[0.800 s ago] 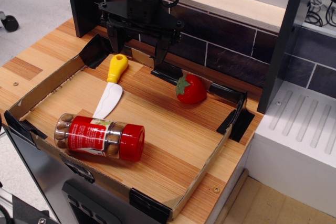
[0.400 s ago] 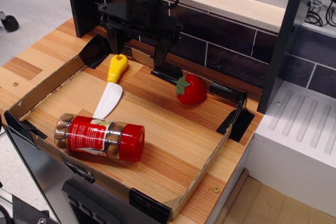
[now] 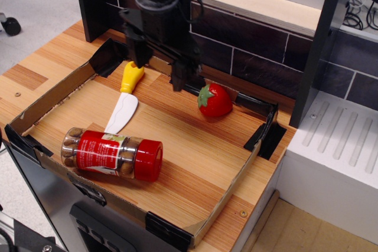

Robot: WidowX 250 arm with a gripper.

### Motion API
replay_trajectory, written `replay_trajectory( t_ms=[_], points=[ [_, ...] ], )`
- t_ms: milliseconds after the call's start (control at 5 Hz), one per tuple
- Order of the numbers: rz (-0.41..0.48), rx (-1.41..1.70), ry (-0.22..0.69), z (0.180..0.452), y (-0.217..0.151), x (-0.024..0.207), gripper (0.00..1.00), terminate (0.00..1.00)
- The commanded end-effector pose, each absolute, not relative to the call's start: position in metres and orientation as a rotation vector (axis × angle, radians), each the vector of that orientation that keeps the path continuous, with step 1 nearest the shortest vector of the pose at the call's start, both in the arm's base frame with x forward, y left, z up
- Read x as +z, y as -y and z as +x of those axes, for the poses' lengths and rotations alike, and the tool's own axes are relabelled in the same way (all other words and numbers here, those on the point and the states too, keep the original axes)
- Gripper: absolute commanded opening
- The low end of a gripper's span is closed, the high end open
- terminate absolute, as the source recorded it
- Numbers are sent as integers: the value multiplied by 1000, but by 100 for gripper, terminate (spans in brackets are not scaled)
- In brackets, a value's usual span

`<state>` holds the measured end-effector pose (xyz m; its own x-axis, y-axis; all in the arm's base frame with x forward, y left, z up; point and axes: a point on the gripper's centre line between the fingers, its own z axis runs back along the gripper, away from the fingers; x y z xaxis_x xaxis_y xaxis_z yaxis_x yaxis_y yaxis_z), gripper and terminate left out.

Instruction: Upright basil bottle

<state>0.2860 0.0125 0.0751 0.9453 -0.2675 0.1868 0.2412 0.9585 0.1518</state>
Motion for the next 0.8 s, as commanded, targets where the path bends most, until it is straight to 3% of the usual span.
replay_trajectory(
  t_ms=[0, 600],
  points=[
    [135, -750, 148, 252, 12, 83, 100, 0],
    [28, -1385, 102, 215, 0, 70, 100, 0]
  ],
)
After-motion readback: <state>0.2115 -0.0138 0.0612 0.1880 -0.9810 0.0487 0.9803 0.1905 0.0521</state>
